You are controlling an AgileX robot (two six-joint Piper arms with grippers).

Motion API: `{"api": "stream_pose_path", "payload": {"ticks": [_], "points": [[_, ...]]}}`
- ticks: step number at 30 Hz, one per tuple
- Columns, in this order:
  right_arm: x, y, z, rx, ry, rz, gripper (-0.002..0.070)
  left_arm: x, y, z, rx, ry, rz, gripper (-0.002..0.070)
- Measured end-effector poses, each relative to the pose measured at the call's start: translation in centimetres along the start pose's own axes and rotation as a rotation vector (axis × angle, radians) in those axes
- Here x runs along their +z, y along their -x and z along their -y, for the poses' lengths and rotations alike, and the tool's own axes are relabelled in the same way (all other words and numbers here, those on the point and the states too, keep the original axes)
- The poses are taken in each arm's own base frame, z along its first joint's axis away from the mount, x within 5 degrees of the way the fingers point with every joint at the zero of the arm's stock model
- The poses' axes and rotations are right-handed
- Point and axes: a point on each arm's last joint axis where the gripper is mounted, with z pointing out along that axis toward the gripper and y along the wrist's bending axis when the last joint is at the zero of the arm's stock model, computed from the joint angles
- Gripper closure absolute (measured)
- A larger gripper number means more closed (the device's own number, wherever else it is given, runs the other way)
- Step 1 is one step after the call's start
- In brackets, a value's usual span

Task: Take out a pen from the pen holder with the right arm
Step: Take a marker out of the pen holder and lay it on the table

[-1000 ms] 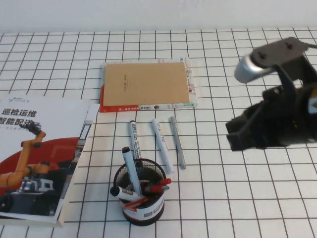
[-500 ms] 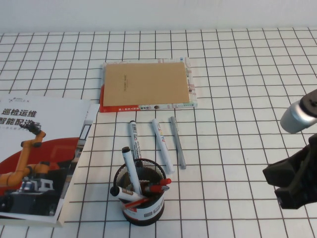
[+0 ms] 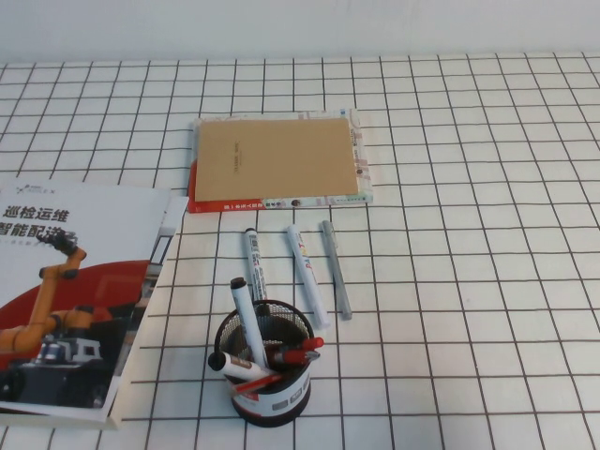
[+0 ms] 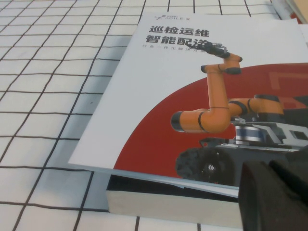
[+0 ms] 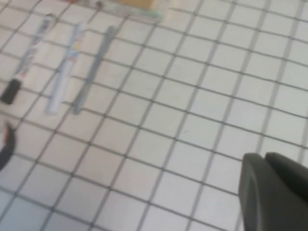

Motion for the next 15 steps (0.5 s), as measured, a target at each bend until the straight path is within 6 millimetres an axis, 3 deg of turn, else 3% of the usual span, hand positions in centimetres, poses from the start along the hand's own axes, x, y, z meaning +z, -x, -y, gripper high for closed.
{"api": "stream_pose_path", "payload": {"ticks": [5,9,15], "points": [[-1.1,-6.3,2.4,0.07,-0.19,0.163,0.0692,0.0,0.0,0.0,0.0,0.0,0.0,0.0678],[-1.8,-10.9,2.8,0.11,-0.3,0.273,0.0692,0.0,0.0,0.0,0.0,0.0,0.0,0.0678],[-1.7,-14.5,2.4,0.101,-0.337,0.385,0.0692,0.0,0.0,0.0,0.0,0.0,0.0,0.0678]]}}
